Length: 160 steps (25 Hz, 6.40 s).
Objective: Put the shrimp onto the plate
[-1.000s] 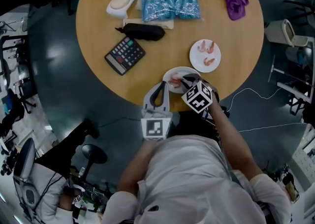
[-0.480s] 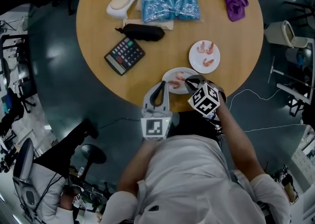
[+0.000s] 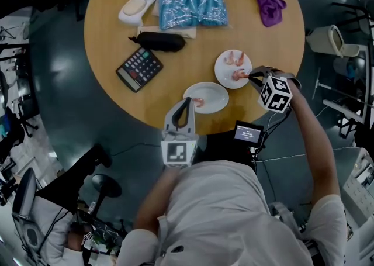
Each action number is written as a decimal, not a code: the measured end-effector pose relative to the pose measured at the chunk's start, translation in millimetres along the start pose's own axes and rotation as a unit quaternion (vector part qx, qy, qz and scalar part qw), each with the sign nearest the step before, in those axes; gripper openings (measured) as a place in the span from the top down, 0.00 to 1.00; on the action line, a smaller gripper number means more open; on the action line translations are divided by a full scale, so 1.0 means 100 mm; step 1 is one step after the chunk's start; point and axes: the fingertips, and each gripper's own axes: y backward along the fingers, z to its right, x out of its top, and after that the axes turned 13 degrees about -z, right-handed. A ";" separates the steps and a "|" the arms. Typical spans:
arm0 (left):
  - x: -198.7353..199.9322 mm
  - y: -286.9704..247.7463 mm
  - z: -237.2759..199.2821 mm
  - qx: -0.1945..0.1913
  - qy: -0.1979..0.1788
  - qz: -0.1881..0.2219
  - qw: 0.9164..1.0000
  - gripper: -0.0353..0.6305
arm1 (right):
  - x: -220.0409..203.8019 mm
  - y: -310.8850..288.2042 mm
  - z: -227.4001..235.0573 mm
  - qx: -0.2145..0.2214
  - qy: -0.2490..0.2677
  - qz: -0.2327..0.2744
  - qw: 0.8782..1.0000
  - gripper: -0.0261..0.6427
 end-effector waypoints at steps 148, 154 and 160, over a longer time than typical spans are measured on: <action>0.88 0.36 0.49 -0.040 -0.101 0.056 0.993 0.94 | 0.30 1.99 0.14 -0.255 -0.448 0.428 0.742 0.91; 1.29 0.60 0.64 -0.036 -0.124 0.089 0.988 0.94 | 0.14 2.62 -0.19 -0.275 -0.458 0.492 0.687 0.91; 1.27 0.75 0.74 -0.032 -0.136 0.097 0.985 0.94 | 0.31 2.66 -0.50 -0.258 -0.468 0.504 0.679 0.92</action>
